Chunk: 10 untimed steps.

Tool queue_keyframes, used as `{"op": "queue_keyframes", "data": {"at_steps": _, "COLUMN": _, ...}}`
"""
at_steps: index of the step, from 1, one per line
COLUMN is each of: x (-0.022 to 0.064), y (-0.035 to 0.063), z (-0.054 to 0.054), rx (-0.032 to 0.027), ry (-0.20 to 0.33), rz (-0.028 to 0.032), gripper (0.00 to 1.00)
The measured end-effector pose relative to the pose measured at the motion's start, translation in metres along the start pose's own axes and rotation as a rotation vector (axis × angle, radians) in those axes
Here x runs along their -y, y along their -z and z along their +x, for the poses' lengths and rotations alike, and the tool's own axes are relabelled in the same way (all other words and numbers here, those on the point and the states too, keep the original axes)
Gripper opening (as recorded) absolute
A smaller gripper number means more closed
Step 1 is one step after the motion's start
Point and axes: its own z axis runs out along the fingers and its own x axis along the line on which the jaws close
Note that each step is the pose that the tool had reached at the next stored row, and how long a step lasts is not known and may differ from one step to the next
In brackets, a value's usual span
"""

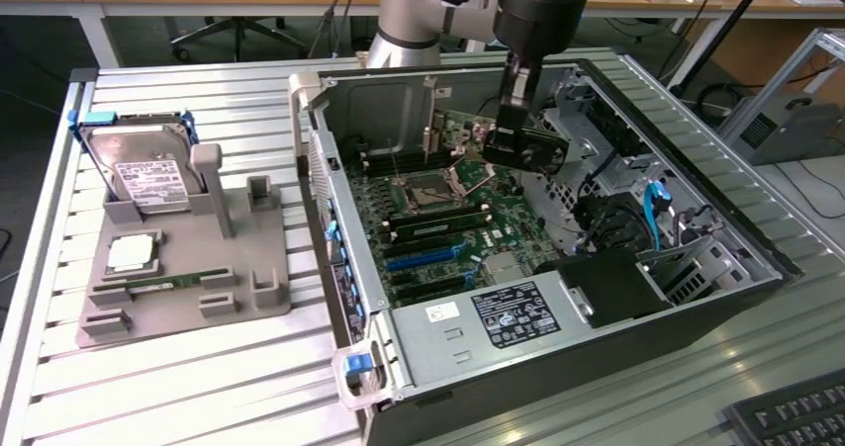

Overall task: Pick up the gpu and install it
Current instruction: 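Insert the gpu into the slot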

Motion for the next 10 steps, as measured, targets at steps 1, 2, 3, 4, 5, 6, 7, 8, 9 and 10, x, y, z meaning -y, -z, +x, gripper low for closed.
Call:
{"op": "queue_keyframes", "data": {"at_steps": 1, "x": 0.0000, "y": 0.0000, "z": 0.0000, "rx": 0.0003, "ry": 0.006, "rz": -0.0001, "gripper": 0.27}}
{"op": "queue_keyframes", "data": {"at_steps": 2, "x": 0.0000, "y": -0.0001, "z": 0.0000, "rx": 0.0008, "ry": 0.012, "rz": -0.0003, "gripper": 0.27}}
{"op": "queue_keyframes", "data": {"at_steps": 3, "x": 0.0000, "y": -0.0001, "z": 0.0000, "rx": 0.0013, "ry": 0.019, "rz": -0.0004, "gripper": 0.27}}
{"op": "queue_keyframes", "data": {"at_steps": 4, "x": 0.0000, "y": -0.0002, "z": 0.0000, "rx": 0.0018, "ry": 0.025, "rz": -0.0005, "gripper": 0.27}}
{"op": "queue_keyframes", "data": {"at_steps": 5, "x": 0.0000, "y": -0.0002, "z": 0.0000, "rx": 0.0022, "ry": 0.031, "rz": -0.0007, "gripper": 0.27}}
{"op": "queue_keyframes", "data": {"at_steps": 6, "x": 0.0000, "y": -0.0002, "z": 0.0000, "rx": 0.0028, "ry": 0.039, "rz": -0.0008, "gripper": 0.27}}
{"op": "queue_keyframes", "data": {"at_steps": 7, "x": 0.0000, "y": -0.0003, "z": 0.0000, "rx": 0.0032, "ry": 0.044, "rz": -0.0010, "gripper": 0.27}}
{"op": "queue_keyframes", "data": {"at_steps": 8, "x": 0.0000, "y": -0.0003, "z": 0.0000, "rx": 0.0037, "ry": 0.052, "rz": -0.0011, "gripper": 0.27}}
{"op": "queue_keyframes", "data": {"at_steps": 9, "x": 0.0000, "y": -0.0004, "z": 0.0000, "rx": 0.0041, "ry": 0.058, "rz": -0.0012, "gripper": 0.27}}
{"op": "queue_keyframes", "data": {"at_steps": 10, "x": 0.0000, "y": -0.0004, "z": 0.0000, "rx": 0.0045, "ry": 0.064, "rz": -0.0013, "gripper": 0.27}}
